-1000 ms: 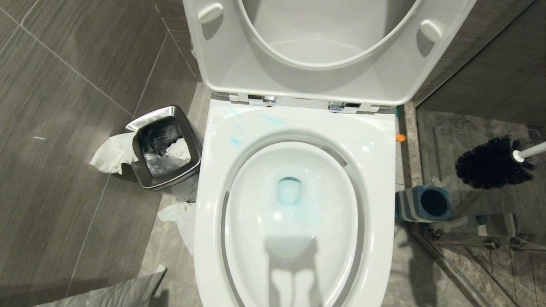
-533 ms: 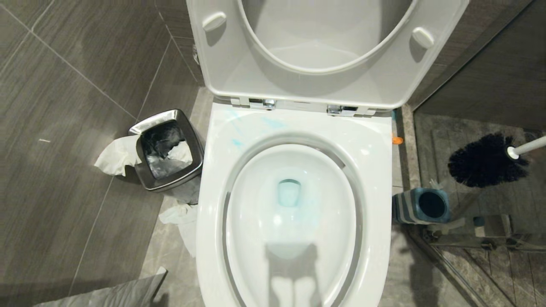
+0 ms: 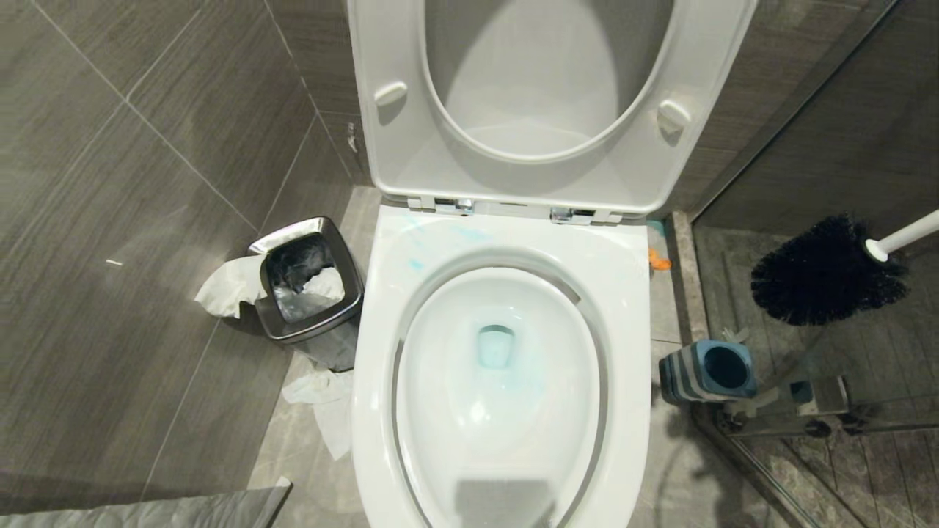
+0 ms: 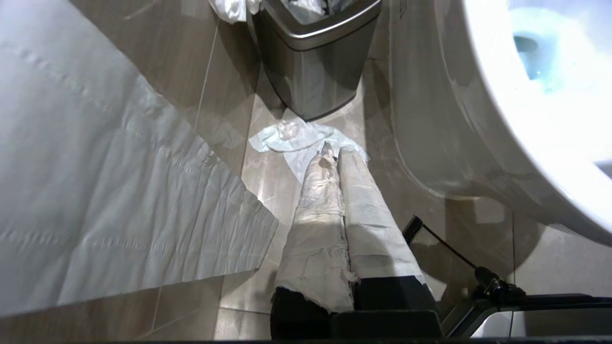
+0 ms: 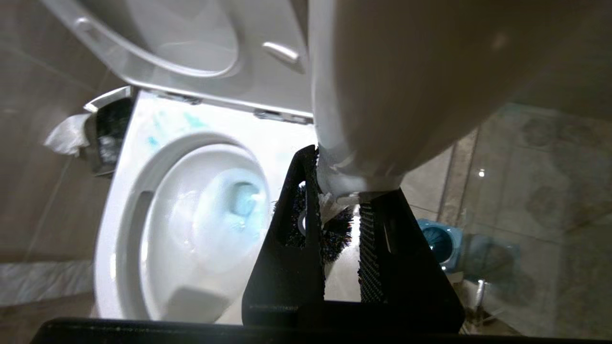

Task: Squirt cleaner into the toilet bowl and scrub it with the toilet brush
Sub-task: Scrub the toilet bowl

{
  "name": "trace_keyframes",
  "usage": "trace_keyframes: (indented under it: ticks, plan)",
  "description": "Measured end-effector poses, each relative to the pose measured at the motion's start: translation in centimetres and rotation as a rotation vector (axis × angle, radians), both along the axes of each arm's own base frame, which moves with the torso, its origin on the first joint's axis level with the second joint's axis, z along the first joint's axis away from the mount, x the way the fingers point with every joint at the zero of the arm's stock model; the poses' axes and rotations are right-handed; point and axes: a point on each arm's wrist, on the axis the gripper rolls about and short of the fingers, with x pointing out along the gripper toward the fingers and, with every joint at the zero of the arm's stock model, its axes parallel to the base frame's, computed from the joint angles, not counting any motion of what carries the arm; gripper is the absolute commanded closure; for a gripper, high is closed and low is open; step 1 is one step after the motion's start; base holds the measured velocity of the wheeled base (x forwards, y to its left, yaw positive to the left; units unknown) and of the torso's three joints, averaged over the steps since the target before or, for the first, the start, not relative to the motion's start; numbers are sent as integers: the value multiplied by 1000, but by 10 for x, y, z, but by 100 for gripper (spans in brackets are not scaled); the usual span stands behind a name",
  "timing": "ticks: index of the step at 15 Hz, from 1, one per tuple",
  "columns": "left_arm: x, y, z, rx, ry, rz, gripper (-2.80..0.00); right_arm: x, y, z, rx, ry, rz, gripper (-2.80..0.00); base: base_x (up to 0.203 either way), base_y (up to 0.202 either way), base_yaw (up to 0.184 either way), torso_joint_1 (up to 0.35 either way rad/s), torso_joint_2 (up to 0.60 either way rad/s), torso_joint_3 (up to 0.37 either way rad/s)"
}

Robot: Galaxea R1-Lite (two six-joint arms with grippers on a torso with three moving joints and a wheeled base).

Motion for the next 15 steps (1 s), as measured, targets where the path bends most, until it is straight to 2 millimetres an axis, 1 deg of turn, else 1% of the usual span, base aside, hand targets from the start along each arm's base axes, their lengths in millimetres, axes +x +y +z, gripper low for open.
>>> trace_keyframes:
  ticks: [4, 7, 12, 15]
  plan:
    - [0, 0, 0, 0, 0, 0, 0, 24, 4, 1, -10, 41, 45, 0, 0, 0, 0, 1, 2, 202]
    - [0, 0, 0, 0, 0, 1, 0, 46, 16, 1, -31, 74, 45, 0, 0, 0, 0, 0, 1, 201]
    - [0, 0, 0, 1, 1, 1, 0, 90, 59, -1, -68, 75, 33, 0, 0, 0, 0, 3, 2, 204]
    - [0, 0, 0, 1, 1, 0, 0, 109, 85, -11, -101, 121, 53, 0, 0, 0, 0, 2, 2, 199]
